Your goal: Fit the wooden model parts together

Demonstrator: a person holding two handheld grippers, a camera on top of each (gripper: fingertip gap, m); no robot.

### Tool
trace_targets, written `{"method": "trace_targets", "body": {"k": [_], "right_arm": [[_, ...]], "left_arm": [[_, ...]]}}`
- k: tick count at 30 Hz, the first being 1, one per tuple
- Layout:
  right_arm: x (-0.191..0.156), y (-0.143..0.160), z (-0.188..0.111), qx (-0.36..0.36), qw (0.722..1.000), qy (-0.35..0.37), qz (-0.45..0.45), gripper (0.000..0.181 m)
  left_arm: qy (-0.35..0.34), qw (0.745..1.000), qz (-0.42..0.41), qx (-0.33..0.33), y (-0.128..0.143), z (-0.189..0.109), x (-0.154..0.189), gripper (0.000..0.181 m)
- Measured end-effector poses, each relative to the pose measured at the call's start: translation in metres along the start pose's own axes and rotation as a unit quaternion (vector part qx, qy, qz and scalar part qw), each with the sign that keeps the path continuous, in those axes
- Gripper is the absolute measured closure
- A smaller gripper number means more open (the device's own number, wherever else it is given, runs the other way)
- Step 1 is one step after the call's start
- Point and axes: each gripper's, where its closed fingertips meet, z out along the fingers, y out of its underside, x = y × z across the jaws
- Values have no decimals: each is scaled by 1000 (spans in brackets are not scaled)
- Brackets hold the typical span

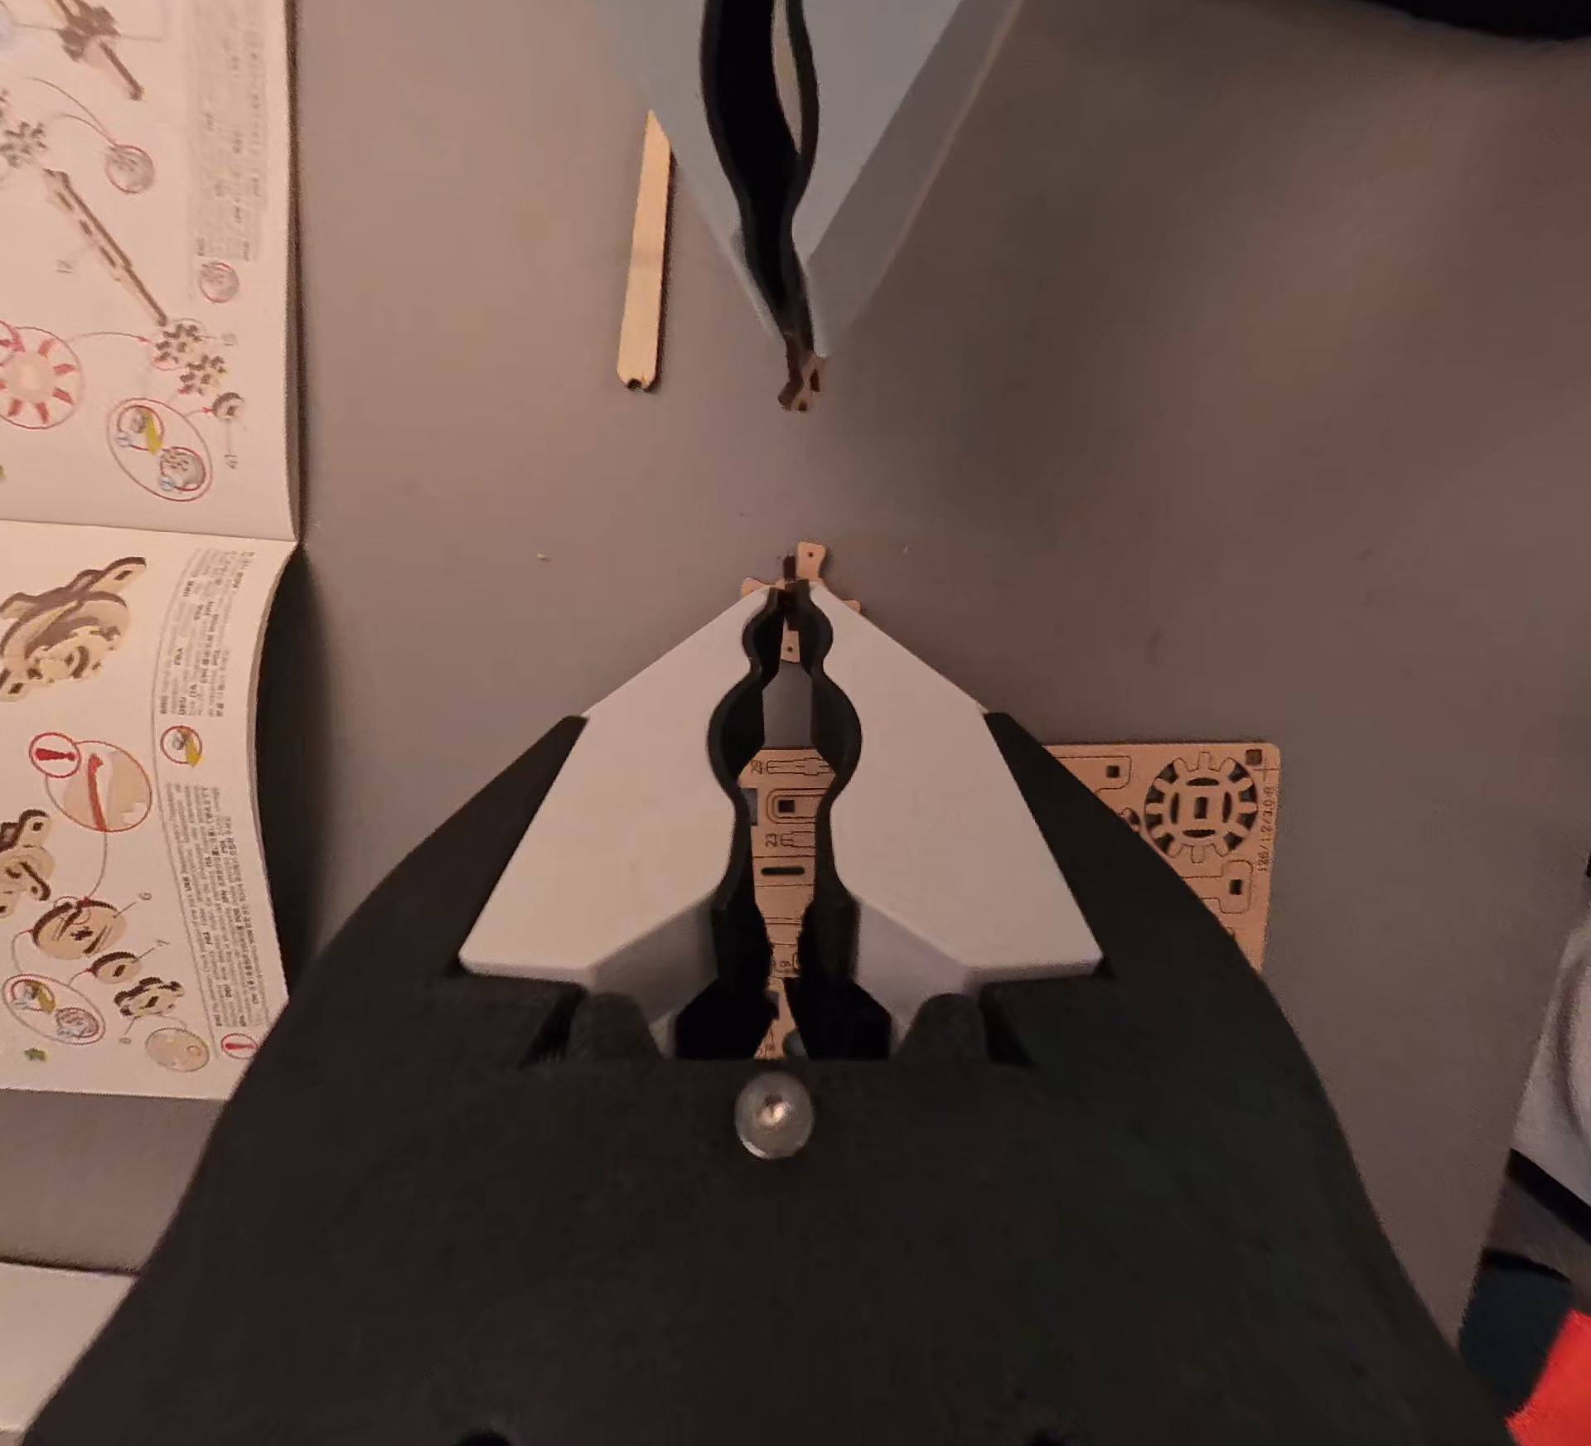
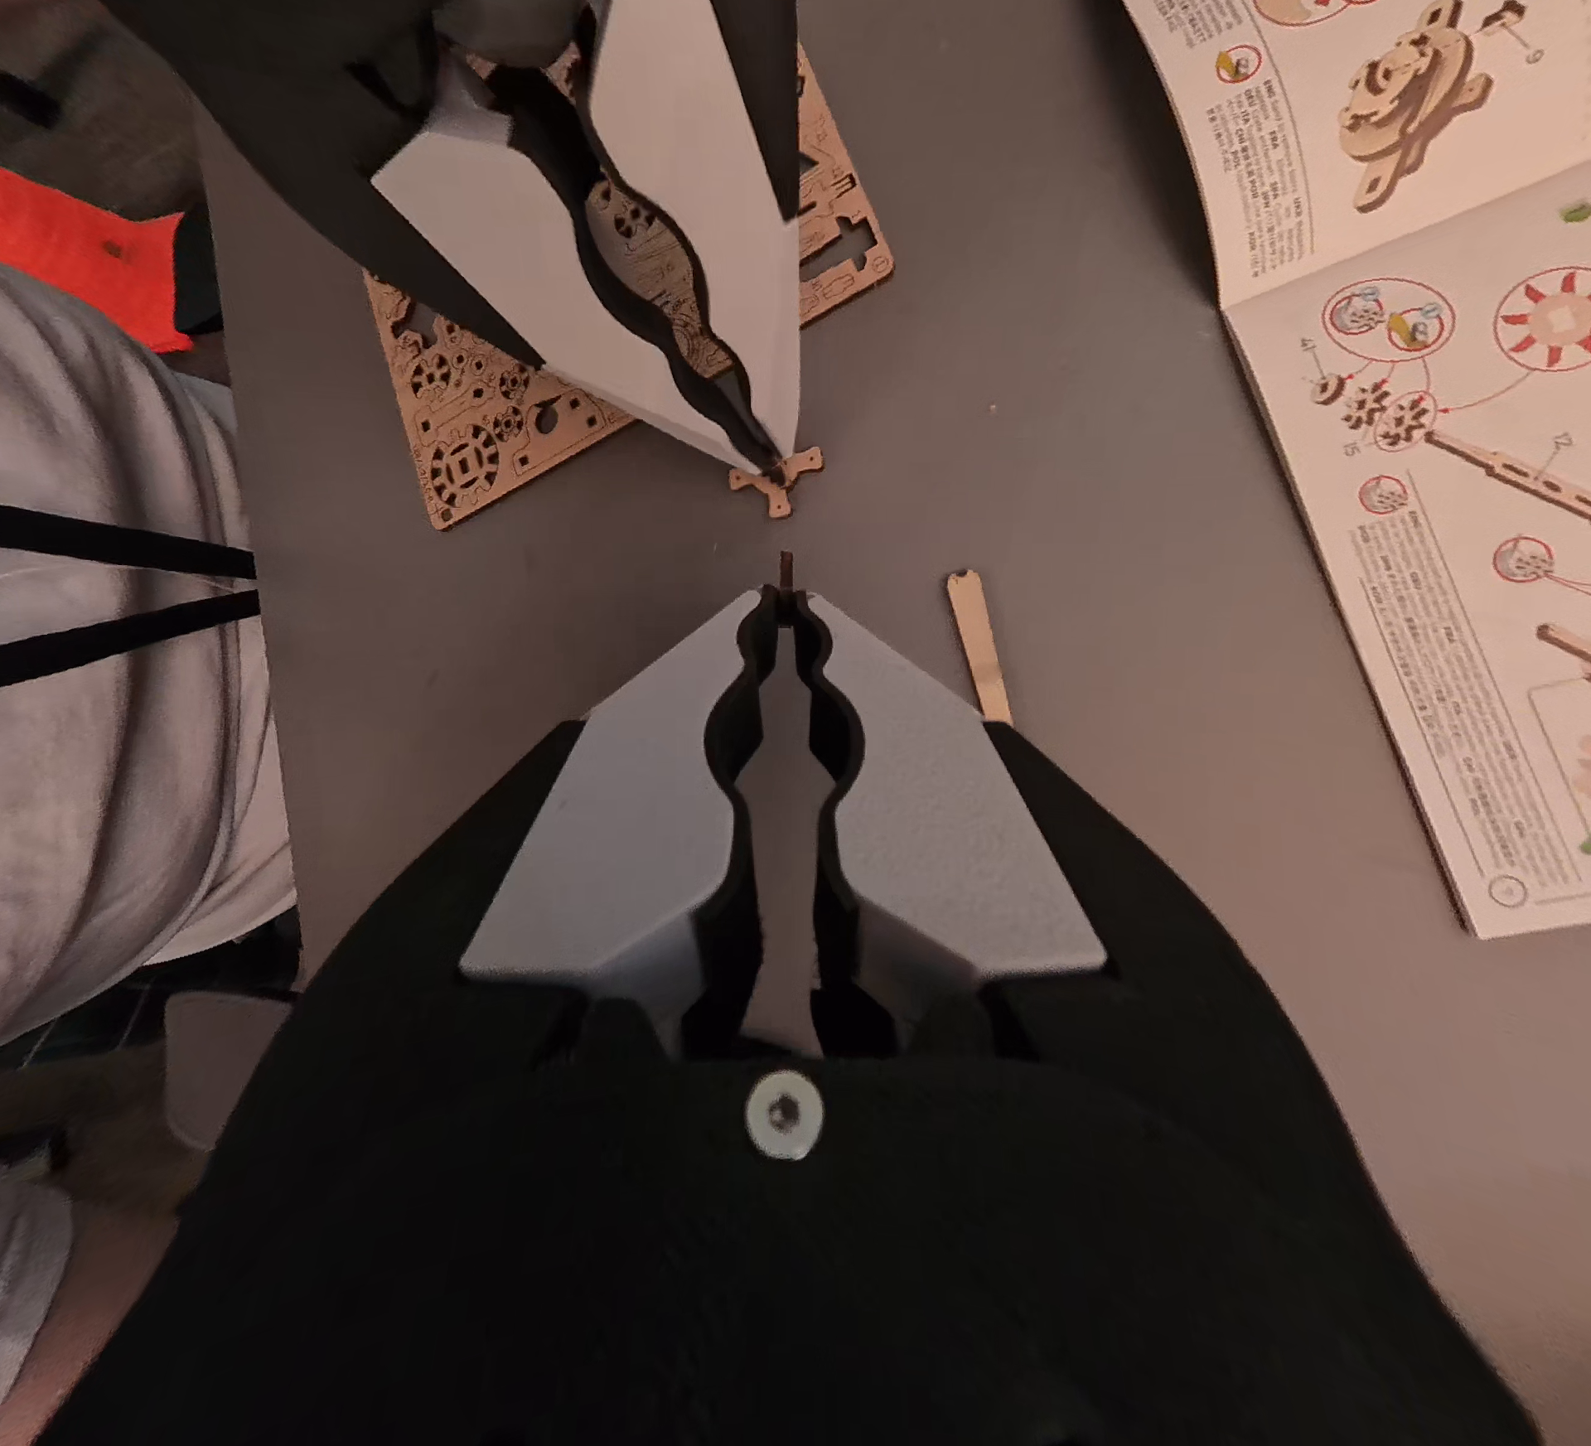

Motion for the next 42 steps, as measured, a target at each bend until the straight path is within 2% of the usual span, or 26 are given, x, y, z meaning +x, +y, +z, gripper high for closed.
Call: {"method": "trace_targets", "body": {"k": [9, 14, 20, 42], "right_arm": [[0, 1, -3, 4, 1000, -6, 3, 180], [-2, 0, -4, 6, 1000, -5, 0, 180], [-2, 1, -5, 6, 1000, -5, 2, 180], [-2, 2, -5, 1, 1000, -3, 0, 180]], "left_arm": [[-19, 995, 61, -71, 6, -2, 2, 181], [-3, 993, 74, -87, 6, -2, 2, 181], [5, 991, 97, -93, 4, -2, 4, 181], [13, 990, 101, -99, 0, 2, -4, 181]]}}
